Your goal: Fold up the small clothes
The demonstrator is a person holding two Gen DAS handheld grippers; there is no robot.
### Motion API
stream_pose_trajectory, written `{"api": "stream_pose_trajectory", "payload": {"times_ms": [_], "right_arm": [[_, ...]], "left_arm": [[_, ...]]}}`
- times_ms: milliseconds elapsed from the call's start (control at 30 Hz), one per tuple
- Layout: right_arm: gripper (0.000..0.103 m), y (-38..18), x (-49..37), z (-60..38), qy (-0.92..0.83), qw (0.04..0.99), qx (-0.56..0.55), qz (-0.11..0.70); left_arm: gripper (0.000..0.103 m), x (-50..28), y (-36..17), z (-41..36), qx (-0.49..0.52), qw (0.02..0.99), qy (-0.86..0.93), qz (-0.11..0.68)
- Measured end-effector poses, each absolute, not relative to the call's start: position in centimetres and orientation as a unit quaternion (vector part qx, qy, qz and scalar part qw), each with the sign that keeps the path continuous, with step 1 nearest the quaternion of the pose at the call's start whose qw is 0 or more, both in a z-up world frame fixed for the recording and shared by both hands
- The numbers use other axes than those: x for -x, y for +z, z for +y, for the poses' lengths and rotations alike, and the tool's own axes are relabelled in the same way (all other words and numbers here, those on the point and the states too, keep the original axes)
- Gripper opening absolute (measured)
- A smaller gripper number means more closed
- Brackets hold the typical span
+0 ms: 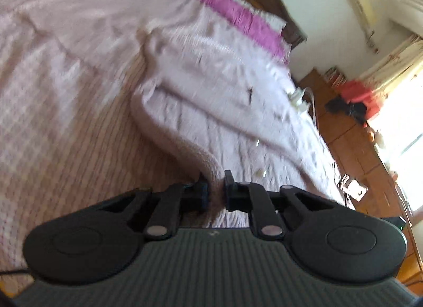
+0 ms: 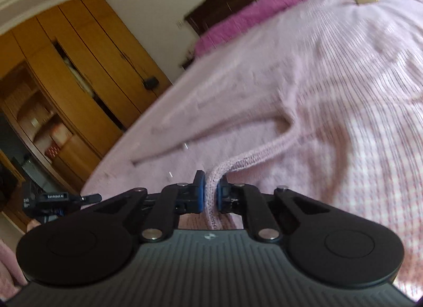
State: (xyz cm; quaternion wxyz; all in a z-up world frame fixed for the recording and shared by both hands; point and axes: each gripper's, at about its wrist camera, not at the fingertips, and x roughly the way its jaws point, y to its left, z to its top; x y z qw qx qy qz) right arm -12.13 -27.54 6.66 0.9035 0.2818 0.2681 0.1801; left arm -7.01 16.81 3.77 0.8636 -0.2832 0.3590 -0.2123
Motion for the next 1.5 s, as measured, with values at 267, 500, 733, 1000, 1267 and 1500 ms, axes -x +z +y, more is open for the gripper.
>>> {"api": "stream_pose_trajectory", "payload": {"times_ms": [267, 500, 733, 1000, 1267, 1500], "right_arm": [[0.009, 8.5, 10.1, -27.2, 0.185, 0.911, -0.309, 0.199], [0.009, 10.1, 7.5, -28.1, 0.163, 0.917, -0.332, 0.148], [0.009, 10.5, 3.5, -29.0, 0.125, 0.916, -0.365, 0.113], [0.009, 9.7, -3.5, -29.5, 0.089, 0.916, -0.374, 0.119], [0.009, 5.3, -9.2, -30.0, 0.019, 0.915, -0.362, 0.179], [0.011, 1.1, -11.8, -29.5, -0.029, 0.911, -0.322, 0.255]], "left_arm": [[0.012, 5.7, 7.5, 16.8, 0.289, 0.89, -0.203, 0.289], [0.012, 3.7, 9.7, 17.1, 0.292, 0.904, -0.182, 0.254], [0.012, -0.5, 11.5, 16.2, 0.28, 0.914, -0.163, 0.244], [0.012, -6.9, 10.3, 14.2, 0.215, 0.935, -0.114, 0.259], [0.013, -11.6, 5.2, 13.8, 0.187, 0.926, -0.063, 0.321], [0.014, -12.9, 2.9, 13.9, 0.167, 0.922, -0.056, 0.344]]}}
